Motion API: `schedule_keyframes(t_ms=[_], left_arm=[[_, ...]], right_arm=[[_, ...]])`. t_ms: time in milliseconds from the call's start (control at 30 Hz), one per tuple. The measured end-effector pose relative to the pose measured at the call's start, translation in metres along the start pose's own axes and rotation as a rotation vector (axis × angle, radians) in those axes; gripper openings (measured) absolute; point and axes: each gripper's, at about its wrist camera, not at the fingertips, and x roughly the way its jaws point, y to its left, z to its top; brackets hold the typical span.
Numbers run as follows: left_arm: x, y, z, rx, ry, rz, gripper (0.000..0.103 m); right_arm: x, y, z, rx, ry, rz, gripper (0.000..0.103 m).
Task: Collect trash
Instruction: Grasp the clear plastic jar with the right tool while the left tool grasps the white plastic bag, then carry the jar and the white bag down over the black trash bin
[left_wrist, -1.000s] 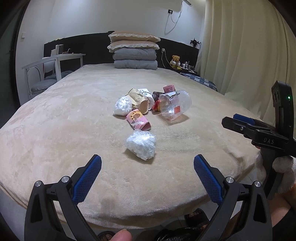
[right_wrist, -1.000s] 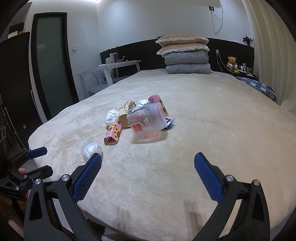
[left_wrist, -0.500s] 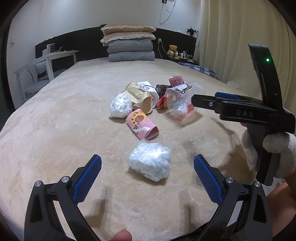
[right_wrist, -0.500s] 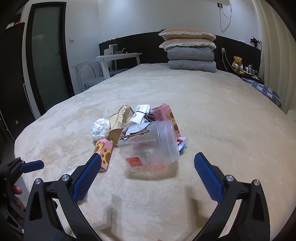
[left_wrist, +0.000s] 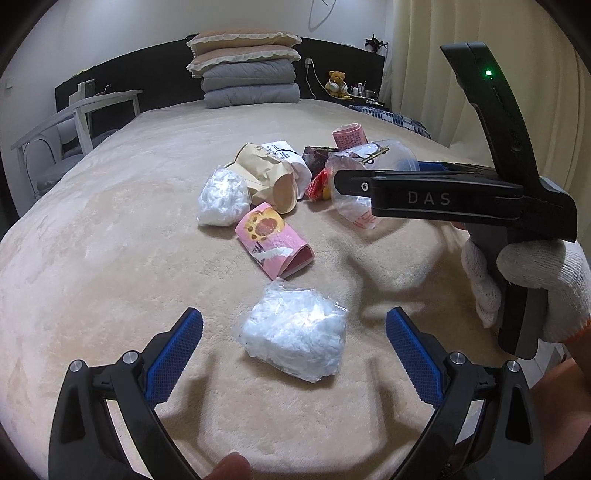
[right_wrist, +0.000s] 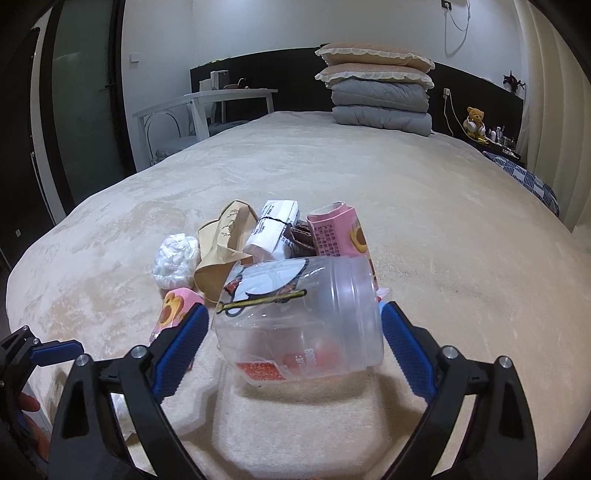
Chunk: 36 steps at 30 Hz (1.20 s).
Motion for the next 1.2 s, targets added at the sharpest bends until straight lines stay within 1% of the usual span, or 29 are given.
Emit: schedule_keyframes(t_ms=[33, 67, 133, 200, 433, 600, 767, 900, 1200], left_arm=[[-0.001, -0.001, 0.0, 0.002, -0.007, 0.009, 0.091], [-0.001, -0.002, 0.001, 0.009, -0.009, 0.015, 0.086], [0.001, -0.003, 0.001, 0.023, 0.002, 0.019, 0.064], [0.004, -0.003, 0.0, 0.027, 0.017, 0.024, 0.055], [0.002, -0.001, -0.001, 0.016, 0.009, 0.022, 0.053], [-0.006, -0.001, 0.002, 0.002, -0.031, 0.034, 0.052], [-0.016, -0.001, 0.003, -0.019, -0.064, 0.03, 0.052], [-0.025, -0.005, 0.0, -0.04, -0.085, 0.011, 0.052], [-0.053, -0.028, -0.014, -0.06, -0.124, -0.041, 0.052]], right_arm=[[0.0, -0.001, 0.0, 0.005, 0.001, -0.004, 0.078], [0.001, -0.001, 0.0, 0.007, 0.002, -0.011, 0.077], [0.001, -0.002, -0.001, 0.004, 0.008, -0.01, 0.077], [-0.001, -0.002, -0.001, 0.003, 0.0, -0.017, 0.076], [-0.013, -0.004, -0.004, 0.01, -0.021, -0.01, 0.076], [-0.025, -0.006, -0.01, 0.037, -0.018, 0.009, 0.076], [-0.045, -0.007, -0.019, 0.057, -0.025, 0.019, 0.076], [-0.066, -0.005, -0.031, 0.07, -0.036, 0.03, 0.076], [-0.119, -0.003, -0.069, 0.11, -0.07, 0.053, 0.076]])
